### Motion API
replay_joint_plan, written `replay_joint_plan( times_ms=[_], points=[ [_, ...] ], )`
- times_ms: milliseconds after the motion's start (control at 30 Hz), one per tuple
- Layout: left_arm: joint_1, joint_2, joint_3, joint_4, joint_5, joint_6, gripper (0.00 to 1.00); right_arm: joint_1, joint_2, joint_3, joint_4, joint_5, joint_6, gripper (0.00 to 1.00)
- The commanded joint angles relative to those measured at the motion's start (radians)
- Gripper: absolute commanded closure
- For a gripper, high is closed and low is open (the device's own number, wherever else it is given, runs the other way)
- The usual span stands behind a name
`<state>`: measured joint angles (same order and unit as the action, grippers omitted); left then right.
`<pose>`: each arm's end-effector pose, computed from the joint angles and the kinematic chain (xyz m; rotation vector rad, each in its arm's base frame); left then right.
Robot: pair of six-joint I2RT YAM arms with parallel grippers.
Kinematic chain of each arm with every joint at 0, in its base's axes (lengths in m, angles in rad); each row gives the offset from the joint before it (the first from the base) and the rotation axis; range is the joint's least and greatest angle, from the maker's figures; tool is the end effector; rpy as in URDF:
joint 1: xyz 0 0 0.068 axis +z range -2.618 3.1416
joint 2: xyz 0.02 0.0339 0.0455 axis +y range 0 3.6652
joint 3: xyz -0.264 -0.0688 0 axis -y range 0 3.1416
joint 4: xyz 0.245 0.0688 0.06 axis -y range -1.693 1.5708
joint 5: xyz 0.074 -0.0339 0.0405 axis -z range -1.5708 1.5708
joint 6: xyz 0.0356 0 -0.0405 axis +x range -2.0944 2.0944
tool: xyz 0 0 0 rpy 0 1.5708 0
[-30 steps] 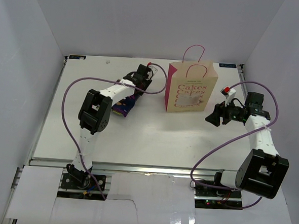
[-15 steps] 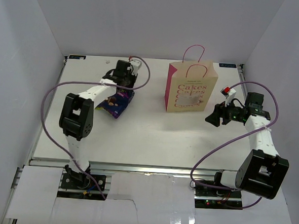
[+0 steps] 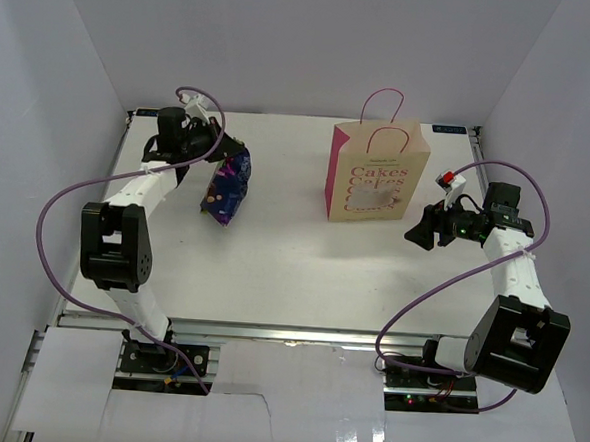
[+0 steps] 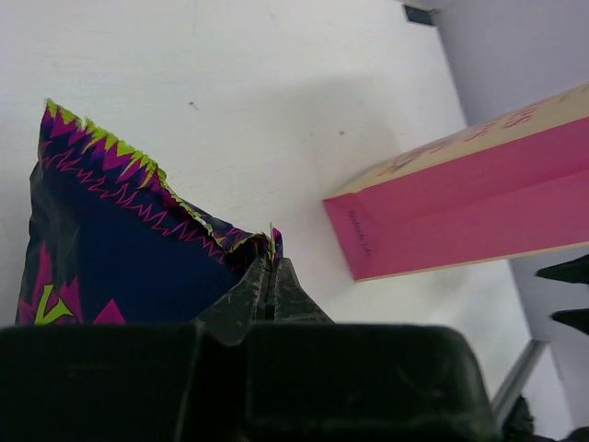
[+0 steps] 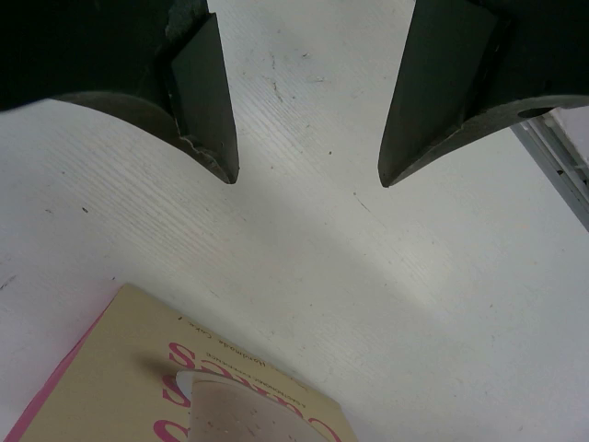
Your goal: Place the snacks into the paper bag
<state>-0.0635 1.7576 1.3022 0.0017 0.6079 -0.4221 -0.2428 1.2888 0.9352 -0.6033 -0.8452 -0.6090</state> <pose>0.4061 -0.0462 0.2738 0.0294 2.0573 -0.9181 0.2524 -0.0351 0.2587 -0.7046 2.0934 0.6091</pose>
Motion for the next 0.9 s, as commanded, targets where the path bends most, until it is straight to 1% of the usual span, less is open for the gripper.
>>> replay_joint_plan(
  times_ms=[0,200,367,500,567,600,633,667,767,800,867],
  points=[
    [0.019,-0.072,0.049,0.202,0.187,-0.171,1.00,-0.006,-0.029,0.033,-0.004,-0.028,0.005,0.32],
    [0.022,-0.067,0.141,0.290,0.230,-0.257,1.00,-0.006,-0.028,0.030,0.000,-0.031,0.014,0.32],
    [0.022,-0.047,0.204,0.400,0.266,-0.339,1.00,-0.006,-0.026,0.027,0.002,-0.032,0.015,0.32],
    [0.022,0.002,0.272,0.478,0.286,-0.443,1.00,-0.006,-0.026,0.027,0.004,-0.035,0.018,0.32],
    [0.021,0.026,0.305,0.543,0.303,-0.492,1.00,-0.007,-0.026,0.027,0.007,-0.037,0.020,0.32],
    [0.014,0.042,0.349,0.576,0.308,-0.539,1.00,-0.006,-0.026,0.027,0.007,-0.038,0.023,0.32],
    [0.008,0.072,0.379,0.583,0.311,-0.555,1.00,-0.007,-0.025,0.027,0.007,-0.038,0.023,0.32],
    [-0.005,0.091,0.449,0.587,0.320,-0.567,1.00,-0.006,-0.025,0.028,0.008,-0.040,0.025,0.32],
    [-0.035,0.169,0.570,0.589,0.325,-0.610,1.00,-0.006,-0.025,0.030,0.008,-0.043,0.029,0.32],
    [-0.051,0.187,0.651,0.590,0.322,-0.619,1.00,-0.006,-0.023,0.030,0.008,-0.043,0.029,0.32],
    [-0.067,0.246,0.730,0.590,0.311,-0.650,1.00,-0.006,-0.023,0.031,0.010,-0.041,0.031,0.32]
  ],
)
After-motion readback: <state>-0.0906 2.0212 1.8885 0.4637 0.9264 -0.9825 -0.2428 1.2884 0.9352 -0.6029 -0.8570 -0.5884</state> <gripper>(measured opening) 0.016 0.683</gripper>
